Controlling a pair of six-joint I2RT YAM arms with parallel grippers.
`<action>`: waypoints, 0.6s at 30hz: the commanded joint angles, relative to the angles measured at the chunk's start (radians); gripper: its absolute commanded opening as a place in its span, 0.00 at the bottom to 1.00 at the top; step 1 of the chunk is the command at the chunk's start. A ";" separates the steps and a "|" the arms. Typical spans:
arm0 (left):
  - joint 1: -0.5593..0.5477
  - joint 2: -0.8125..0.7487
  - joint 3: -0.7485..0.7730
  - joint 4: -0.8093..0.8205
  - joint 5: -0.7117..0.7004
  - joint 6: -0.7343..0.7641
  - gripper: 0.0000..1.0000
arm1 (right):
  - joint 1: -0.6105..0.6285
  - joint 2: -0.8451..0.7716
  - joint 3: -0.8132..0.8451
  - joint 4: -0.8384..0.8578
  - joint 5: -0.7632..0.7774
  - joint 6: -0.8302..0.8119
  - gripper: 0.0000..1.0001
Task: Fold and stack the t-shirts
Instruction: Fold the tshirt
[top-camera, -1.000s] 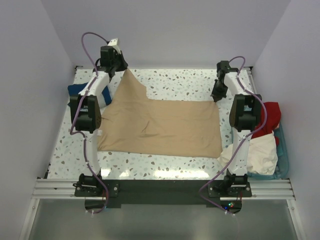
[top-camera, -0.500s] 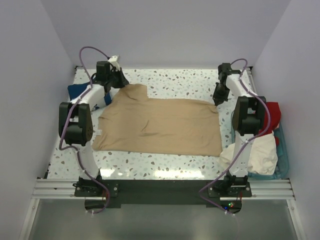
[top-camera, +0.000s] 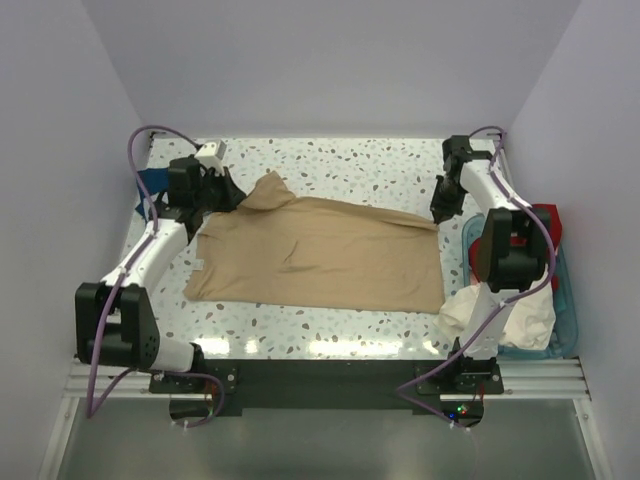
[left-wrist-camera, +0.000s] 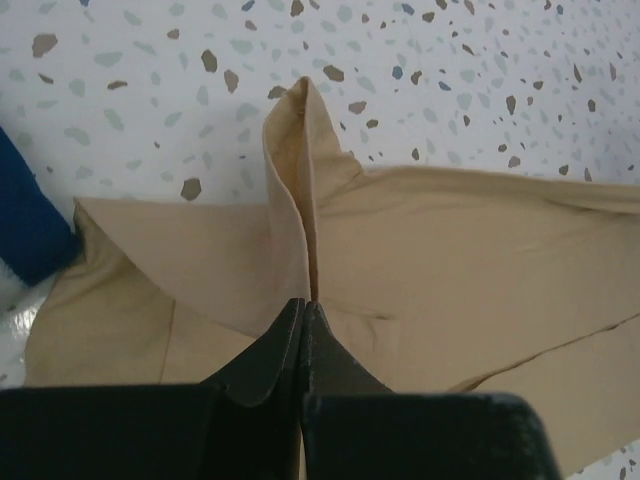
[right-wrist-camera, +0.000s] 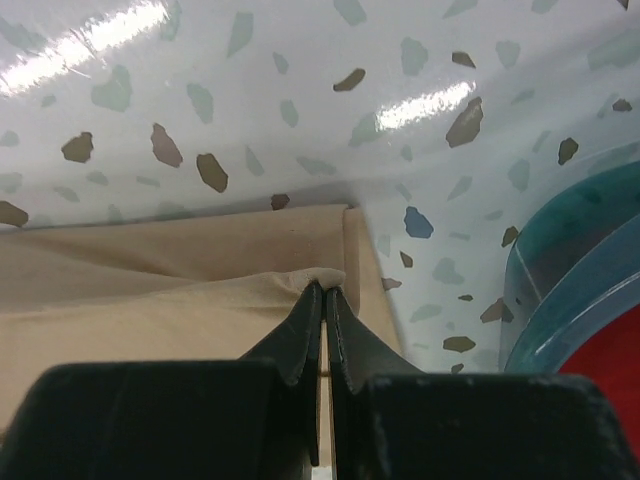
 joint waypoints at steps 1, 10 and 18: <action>0.008 -0.102 -0.076 -0.050 -0.027 0.014 0.00 | -0.002 -0.088 -0.038 0.014 0.016 -0.016 0.00; 0.008 -0.352 -0.214 -0.153 -0.099 -0.058 0.00 | -0.002 -0.131 -0.124 0.023 0.036 -0.022 0.00; 0.008 -0.514 -0.248 -0.268 -0.154 -0.102 0.00 | -0.001 -0.185 -0.192 0.026 0.019 -0.011 0.00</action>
